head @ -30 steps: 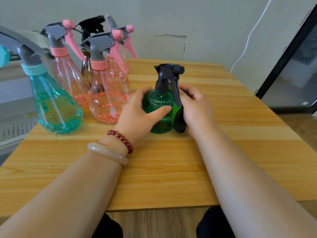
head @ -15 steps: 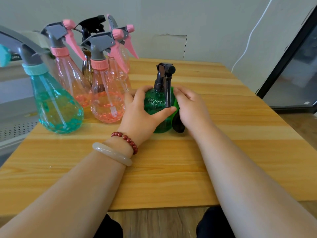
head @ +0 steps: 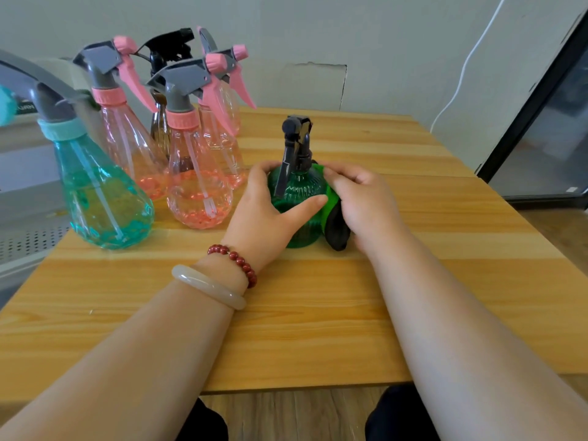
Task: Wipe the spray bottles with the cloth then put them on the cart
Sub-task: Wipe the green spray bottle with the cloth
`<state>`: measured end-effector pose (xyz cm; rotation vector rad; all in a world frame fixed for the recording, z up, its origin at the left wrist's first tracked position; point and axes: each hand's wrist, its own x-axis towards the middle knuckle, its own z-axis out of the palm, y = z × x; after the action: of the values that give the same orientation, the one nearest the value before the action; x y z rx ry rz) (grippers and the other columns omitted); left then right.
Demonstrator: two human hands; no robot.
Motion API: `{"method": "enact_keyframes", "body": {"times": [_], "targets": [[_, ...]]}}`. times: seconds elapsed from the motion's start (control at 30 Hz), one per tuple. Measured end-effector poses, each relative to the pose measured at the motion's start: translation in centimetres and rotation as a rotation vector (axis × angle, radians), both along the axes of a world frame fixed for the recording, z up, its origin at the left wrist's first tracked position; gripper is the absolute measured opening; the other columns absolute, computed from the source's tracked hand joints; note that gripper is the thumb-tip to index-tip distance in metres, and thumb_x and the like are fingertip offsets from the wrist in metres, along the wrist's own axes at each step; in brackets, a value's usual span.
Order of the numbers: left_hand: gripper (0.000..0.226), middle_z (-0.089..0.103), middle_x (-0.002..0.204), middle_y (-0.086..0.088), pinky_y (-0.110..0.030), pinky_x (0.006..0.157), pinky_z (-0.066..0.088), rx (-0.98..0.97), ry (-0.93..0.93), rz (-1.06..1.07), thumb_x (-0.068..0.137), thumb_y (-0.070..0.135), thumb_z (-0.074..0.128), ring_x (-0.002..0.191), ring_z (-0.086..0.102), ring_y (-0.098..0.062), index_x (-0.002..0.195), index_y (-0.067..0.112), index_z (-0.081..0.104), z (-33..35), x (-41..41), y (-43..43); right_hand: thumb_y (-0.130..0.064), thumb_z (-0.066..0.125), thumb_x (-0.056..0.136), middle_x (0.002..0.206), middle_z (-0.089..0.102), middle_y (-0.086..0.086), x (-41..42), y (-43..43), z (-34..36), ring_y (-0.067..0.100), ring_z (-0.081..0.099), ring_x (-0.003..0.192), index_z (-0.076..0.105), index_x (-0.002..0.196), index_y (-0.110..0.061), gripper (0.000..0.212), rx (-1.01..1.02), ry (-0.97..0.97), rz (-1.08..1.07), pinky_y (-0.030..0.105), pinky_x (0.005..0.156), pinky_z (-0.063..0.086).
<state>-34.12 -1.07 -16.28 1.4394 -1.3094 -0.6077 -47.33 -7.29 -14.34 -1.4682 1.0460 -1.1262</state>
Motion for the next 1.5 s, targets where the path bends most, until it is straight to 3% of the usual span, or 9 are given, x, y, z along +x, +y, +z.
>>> {"method": "enact_keyframes", "body": {"times": [0.27, 0.37, 0.43, 0.6, 0.73, 0.9, 1.1, 1.33, 1.5], "targets": [[0.059, 0.055, 0.126, 0.005, -0.038, 0.101, 0.050, -0.006, -0.003, -0.036, 0.071, 0.051, 0.077, 0.115, 0.057, -0.009, 0.125, 0.047, 0.053, 0.2, 0.3, 0.2, -0.014, 0.066, 0.090, 0.092, 0.077, -0.003, 0.2, -0.1, 0.5, 0.020, 0.070, 0.098, 0.078, 0.074, -0.035, 0.029, -0.058, -0.084, 0.015, 0.046, 0.096, 0.052], [0.045, 0.066, 0.113, 0.013, -0.031, 0.091, 0.054, -0.006, 0.088, -0.052, 0.078, 0.032, 0.076, 0.104, 0.065, -0.003, 0.106, 0.055, 0.049, 0.4, 0.5, 0.2, -0.015, 0.066, 0.091, 0.088, 0.076, -0.002, 0.2, -0.6, -0.1, 0.023, 0.070, 0.097, 0.077, 0.065, -0.034, 0.034, 0.076, -0.086, -0.038, 0.049, 0.095, 0.053], [0.045, 0.066, 0.108, 0.017, -0.025, 0.085, 0.053, 0.005, 0.128, -0.078, 0.079, 0.028, 0.069, 0.099, 0.065, 0.001, 0.115, 0.049, 0.052, 0.2, 0.6, 0.2, -0.013, 0.066, 0.091, 0.088, 0.076, 0.002, 0.3, -0.5, -0.2, 0.026, 0.071, 0.095, 0.077, 0.066, -0.031, 0.033, 0.104, -0.094, -0.034, 0.051, 0.093, 0.054], [0.103, 0.046, 0.141, 0.002, -0.042, 0.110, 0.043, 0.038, 0.020, -0.049, 0.061, 0.065, 0.072, 0.132, 0.047, -0.014, 0.147, 0.027, 0.032, 0.2, 0.0, 0.3, -0.007, 0.063, 0.091, 0.086, 0.076, -0.003, 0.5, 0.3, 0.5, 0.016, 0.071, 0.089, 0.077, 0.077, -0.028, 0.029, -0.104, -0.108, 0.030, 0.037, 0.088, 0.056], [0.089, 0.044, 0.135, 0.001, -0.040, 0.111, 0.041, 0.011, -0.112, 0.039, 0.064, 0.063, 0.075, 0.129, 0.043, -0.014, 0.138, 0.028, 0.041, 0.1, -0.3, 0.3, -0.018, 0.064, 0.092, 0.092, 0.076, -0.008, 0.2, -0.3, 0.0, 0.013, 0.069, 0.097, 0.077, 0.082, -0.032, 0.022, -0.051, -0.029, 0.006, 0.037, 0.094, 0.053], [0.081, 0.052, 0.121, 0.018, -0.014, 0.089, 0.046, 0.058, 0.017, -0.010, 0.074, 0.041, 0.083, 0.110, 0.054, 0.004, 0.140, 0.028, 0.037, 0.3, 0.6, 0.3, -0.023, 0.068, 0.085, 0.092, 0.076, -0.002, 0.1, -0.5, -0.3, 0.024, 0.070, 0.095, 0.078, 0.075, -0.036, 0.019, 0.097, -0.004, 0.006, 0.048, 0.093, 0.054], [0.052, 0.058, 0.120, 0.008, -0.038, 0.099, 0.052, 0.068, 0.063, -0.081, 0.081, 0.035, 0.079, 0.109, 0.060, -0.008, 0.118, 0.040, 0.043, 0.3, 0.5, 0.2, -0.010, 0.063, 0.092, 0.086, 0.076, -0.004, 0.0, 0.2, 0.8, 0.017, 0.071, 0.090, 0.078, 0.074, -0.033, 0.033, -0.097, -0.079, 0.092, 0.040, 0.090, 0.055], [0.097, 0.051, 0.132, 0.012, -0.023, 0.098, 0.044, 0.075, -0.037, -0.055, 0.068, 0.057, 0.080, 0.119, 0.053, -0.007, 0.148, 0.031, 0.032, 0.1, 0.5, 0.4, -0.023, 0.063, 0.093, 0.093, 0.075, -0.009, 0.0, -0.3, -0.4, 0.018, 0.069, 0.095, 0.074, 0.075, -0.034, 0.024, 0.100, 0.103, -0.041, 0.044, 0.092, 0.054], [0.082, 0.054, 0.110, 0.020, -0.002, 0.074, 0.043, 0.077, -0.106, -0.024, 0.065, 0.054, 0.080, 0.097, 0.056, 0.000, 0.131, 0.027, 0.038, 0.1, 0.3, 0.4, -0.012, 0.061, 0.093, 0.087, 0.076, -0.006, 0.3, 0.4, 0.8, 0.016, 0.070, 0.091, 0.077, 0.073, -0.033, 0.032, -0.071, -0.063, -0.010, 0.039, 0.086, 0.055]]}}
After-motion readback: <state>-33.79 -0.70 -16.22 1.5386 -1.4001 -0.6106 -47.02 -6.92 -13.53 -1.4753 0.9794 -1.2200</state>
